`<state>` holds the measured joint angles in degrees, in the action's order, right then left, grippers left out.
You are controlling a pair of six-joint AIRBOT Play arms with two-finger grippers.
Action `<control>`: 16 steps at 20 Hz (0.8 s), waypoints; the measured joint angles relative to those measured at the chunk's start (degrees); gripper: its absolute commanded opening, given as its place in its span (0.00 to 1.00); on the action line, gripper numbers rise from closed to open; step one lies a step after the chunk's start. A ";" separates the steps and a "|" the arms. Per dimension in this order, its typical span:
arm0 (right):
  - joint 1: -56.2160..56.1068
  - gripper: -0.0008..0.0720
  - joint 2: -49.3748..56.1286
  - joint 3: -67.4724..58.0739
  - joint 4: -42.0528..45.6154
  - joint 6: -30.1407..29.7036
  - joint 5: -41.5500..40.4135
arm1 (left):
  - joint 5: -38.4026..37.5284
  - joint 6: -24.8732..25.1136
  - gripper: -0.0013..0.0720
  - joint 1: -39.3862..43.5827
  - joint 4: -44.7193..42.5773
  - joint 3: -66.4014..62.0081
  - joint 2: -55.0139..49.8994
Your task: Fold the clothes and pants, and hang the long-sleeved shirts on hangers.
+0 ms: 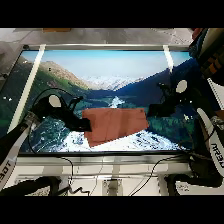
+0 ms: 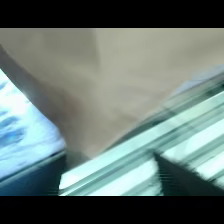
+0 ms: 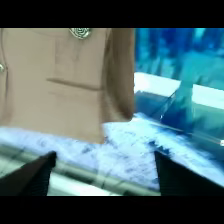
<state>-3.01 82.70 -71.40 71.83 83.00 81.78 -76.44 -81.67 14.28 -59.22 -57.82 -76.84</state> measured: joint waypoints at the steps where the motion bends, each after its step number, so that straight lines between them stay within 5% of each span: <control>1: 0.00 0.95 0.00 0.15 -0.02 -0.50 0.35 | -0.26 -0.07 0.99 0.04 -0.57 0.13 -0.02; 3: 0.13 0.95 0.00 0.28 0.72 -1.40 -1.07 | -0.11 -0.39 0.98 0.22 -0.20 0.26 -0.02; 4: 0.13 0.81 0.00 0.28 1.36 -1.95 -2.75 | -0.13 -0.35 0.98 0.26 -0.35 0.28 -0.02; 5: 0.13 0.50 0.00 0.22 2.67 -2.32 -5.42 | 0.46 -0.26 0.98 0.20 -0.55 0.26 0.00; 6: 0.20 0.06 0.00 0.00 4.48 -2.49 -8.04 | 1.03 -0.20 0.94 0.15 -0.52 0.26 0.00; 7: 0.52 0.03 -0.04 -0.42 7.23 -2.51 -11.10 | 0.98 -0.20 0.80 0.11 -0.55 0.22 0.00; 11: 5.62 0.03 -0.02 -2.43 12.52 -3.21 -18.23 | 1.60 0.00 0.71 -0.02 -0.70 0.17 0.00; 14: 13.44 0.03 1.20 -2.21 5.53 -10.73 -15.96 | 1.99 0.00 0.71 -0.04 -0.72 0.17 0.00; 15: 16.39 0.10 2.05 -1.33 -0.46 -14.84 -13.42 | 2.05 0.00 0.71 -0.04 -0.72 0.17 0.00; 16: 18.80 0.60 2.89 -0.09 -6.49 -18.49 -11.30 | 2.10 0.00 0.71 -0.04 -0.72 0.17 0.00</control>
<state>15.79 85.58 -71.48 65.34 64.51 70.48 -74.35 -81.67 14.24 -59.94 -57.65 -76.84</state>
